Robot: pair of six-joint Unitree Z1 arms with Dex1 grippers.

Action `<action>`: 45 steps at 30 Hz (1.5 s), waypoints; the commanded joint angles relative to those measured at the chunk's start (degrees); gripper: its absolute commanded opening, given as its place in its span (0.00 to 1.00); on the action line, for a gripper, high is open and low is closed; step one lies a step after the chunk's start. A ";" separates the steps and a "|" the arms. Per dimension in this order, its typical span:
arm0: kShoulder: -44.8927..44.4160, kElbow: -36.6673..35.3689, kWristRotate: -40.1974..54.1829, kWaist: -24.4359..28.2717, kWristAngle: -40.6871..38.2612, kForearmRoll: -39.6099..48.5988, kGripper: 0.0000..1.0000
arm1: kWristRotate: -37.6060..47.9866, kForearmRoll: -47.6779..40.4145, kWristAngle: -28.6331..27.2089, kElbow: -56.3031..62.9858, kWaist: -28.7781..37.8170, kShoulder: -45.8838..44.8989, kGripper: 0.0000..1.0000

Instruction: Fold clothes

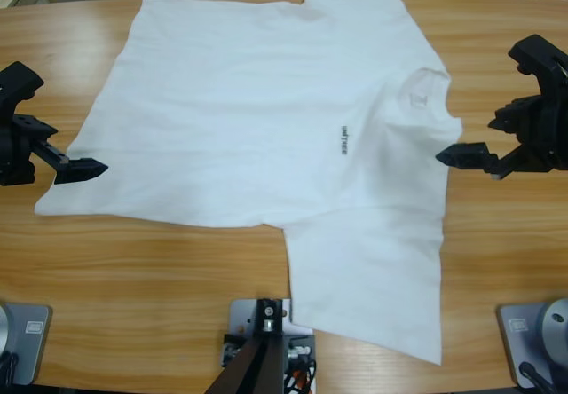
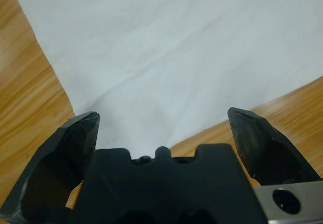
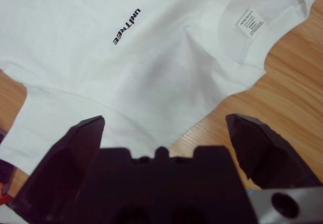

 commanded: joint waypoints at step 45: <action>19.13 -1.72 -23.79 18.40 -22.15 1.35 0.97 | 0.79 -0.78 0.90 1.98 0.61 0.46 0.97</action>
